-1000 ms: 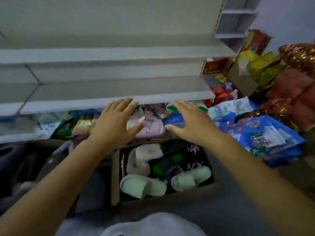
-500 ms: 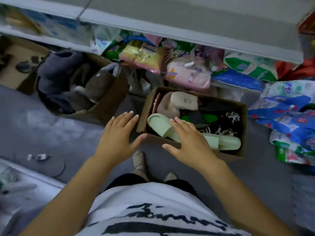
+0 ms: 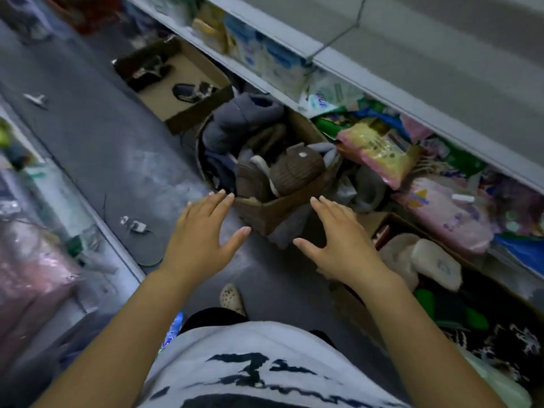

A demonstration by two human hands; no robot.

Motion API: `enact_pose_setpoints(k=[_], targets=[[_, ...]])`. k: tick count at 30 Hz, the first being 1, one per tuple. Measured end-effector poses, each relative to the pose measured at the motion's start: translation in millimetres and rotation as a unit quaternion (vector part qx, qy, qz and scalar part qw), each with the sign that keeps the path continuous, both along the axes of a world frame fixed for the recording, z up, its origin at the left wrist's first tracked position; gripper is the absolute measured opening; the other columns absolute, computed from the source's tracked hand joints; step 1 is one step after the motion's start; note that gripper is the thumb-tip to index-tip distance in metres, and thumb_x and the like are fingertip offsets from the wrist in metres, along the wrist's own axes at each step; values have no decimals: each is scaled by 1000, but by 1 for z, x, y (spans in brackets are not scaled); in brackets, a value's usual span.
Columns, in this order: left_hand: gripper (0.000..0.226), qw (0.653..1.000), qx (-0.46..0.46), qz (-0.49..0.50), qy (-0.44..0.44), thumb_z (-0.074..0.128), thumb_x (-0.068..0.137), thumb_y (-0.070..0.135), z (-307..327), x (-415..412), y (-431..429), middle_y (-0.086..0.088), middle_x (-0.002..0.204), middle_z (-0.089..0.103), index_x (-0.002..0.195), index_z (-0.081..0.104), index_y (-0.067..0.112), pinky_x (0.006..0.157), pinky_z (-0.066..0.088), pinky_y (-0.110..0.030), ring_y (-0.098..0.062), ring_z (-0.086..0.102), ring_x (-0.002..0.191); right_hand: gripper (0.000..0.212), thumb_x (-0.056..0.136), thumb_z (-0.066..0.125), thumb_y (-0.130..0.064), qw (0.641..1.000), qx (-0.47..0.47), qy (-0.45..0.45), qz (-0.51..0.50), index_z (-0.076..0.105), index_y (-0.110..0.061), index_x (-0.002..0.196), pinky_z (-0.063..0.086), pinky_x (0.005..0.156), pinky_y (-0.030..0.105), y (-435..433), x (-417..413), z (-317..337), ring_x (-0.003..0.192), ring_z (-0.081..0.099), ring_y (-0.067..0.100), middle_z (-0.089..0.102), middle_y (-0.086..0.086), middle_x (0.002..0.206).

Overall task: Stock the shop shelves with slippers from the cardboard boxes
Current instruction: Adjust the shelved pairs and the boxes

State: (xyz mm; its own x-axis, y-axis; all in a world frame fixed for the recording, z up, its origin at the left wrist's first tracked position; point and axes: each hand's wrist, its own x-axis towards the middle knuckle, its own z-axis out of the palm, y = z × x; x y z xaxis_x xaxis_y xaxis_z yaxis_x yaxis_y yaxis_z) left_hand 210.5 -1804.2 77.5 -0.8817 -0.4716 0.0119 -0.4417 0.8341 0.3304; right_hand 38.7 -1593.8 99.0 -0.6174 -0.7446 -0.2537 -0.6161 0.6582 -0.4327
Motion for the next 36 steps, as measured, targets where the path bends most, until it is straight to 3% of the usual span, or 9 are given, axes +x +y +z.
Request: enact_pose_setpoints(k=[5, 9, 15, 23, 30, 36], targets=[[81, 997, -26, 64, -22, 35, 92, 69, 13, 24, -113, -5, 159, 41, 153, 42, 17, 121, 22, -51, -28, 36, 147, 86, 92, 62, -58, 997, -43, 7, 67, 24, -22, 161, 27, 123, 42, -138, 6, -1, 153, 18, 18, 27, -2, 165], [80, 992, -39, 112, -43, 34, 93, 69, 20, 42, -180, -6, 159, 41, 153, 42, 18, 121, 26, -54, -28, 36, 147, 87, 90, 64, -58, 993, -53, 1, 103, 26, -22, 160, 28, 122, 42, -220, 8, -4, 152, 21, 19, 31, -2, 163], [79, 982, -16, 175, -63, 36, 92, 69, 9, 49, -233, -8, 157, 44, 150, 46, 16, 116, 32, -58, -31, 40, 144, 91, 90, 59, -64, 982, 0, 19, 188, 20, -24, 161, 19, 124, 40, -295, -14, -13, 154, 17, 23, 21, -1, 168], [82, 952, 14, 305, -32, 37, 91, 69, 18, 12, -299, -3, 163, 35, 155, 40, 19, 122, 26, -49, -24, 30, 150, 92, 91, 59, -64, 962, 9, 13, 272, 18, -23, 162, 23, 124, 44, -419, -79, -8, 154, 15, 25, 20, 2, 168], [77, 932, -6, 361, -38, 45, 93, 66, 17, 18, -365, -6, 158, 42, 152, 45, 16, 119, 30, -51, -28, 37, 146, 92, 91, 61, -63, 939, 2, -1, 345, 17, -23, 162, 22, 125, 40, -531, -87, -4, 154, 15, 22, 21, 1, 168], [83, 924, 29, 373, -80, 32, 89, 72, -5, 39, -441, -2, 161, 37, 154, 42, 21, 121, 23, -45, -23, 31, 148, 95, 90, 62, -64, 938, 49, -23, 342, 16, -24, 162, 26, 122, 40, -613, -77, -37, 153, 17, 22, 21, 1, 167]])
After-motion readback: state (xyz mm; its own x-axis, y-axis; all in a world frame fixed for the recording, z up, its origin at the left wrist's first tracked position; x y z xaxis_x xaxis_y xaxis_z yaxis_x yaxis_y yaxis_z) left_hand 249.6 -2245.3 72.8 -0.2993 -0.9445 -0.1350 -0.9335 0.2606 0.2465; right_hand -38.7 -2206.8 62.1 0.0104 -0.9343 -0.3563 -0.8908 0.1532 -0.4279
